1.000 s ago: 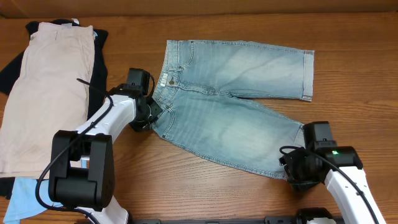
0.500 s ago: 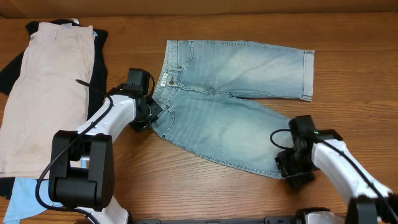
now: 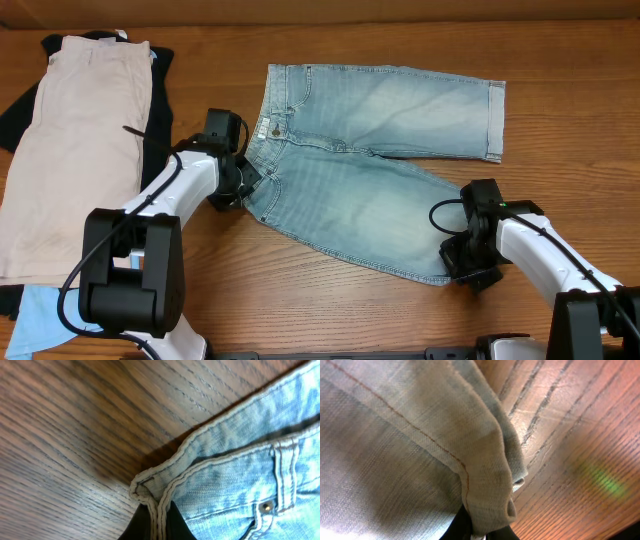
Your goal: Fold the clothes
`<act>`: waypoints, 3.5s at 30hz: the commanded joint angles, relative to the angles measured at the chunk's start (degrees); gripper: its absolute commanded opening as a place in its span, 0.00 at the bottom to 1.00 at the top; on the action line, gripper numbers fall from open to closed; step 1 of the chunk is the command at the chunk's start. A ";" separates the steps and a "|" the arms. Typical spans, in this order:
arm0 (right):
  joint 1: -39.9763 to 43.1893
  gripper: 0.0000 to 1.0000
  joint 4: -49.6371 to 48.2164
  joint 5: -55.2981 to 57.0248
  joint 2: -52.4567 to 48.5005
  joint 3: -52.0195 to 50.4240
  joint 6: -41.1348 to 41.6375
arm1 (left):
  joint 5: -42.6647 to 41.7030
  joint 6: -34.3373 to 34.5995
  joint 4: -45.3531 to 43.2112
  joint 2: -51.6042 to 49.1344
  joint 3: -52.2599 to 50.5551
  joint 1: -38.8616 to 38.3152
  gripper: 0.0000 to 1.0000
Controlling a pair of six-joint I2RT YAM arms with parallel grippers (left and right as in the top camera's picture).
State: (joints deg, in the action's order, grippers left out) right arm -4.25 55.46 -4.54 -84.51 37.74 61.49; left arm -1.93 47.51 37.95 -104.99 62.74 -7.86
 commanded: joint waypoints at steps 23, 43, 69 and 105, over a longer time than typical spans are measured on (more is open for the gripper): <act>8.57 0.04 14.67 3.39 15.80 36.24 -24.28 | 1.31 -27.78 56.74 -1.46 52.00 3.67 0.04; 8.46 0.04 6.01 3.04 8.59 36.44 -31.98 | 19.02 -2.47 49.99 3.65 33.20 -1.27 0.04; 4.13 0.04 -33.20 -0.02 -17.73 36.44 -34.16 | 23.23 -2.47 3.91 2.71 27.39 -1.11 0.04; 3.56 0.77 -29.44 -3.72 -25.49 34.56 -41.90 | 0.85 -29.33 25.53 -4.04 41.51 8.22 1.00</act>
State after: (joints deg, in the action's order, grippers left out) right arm -0.47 26.52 -7.75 -106.56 73.01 19.51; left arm -0.89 20.53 62.94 -108.14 103.85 0.73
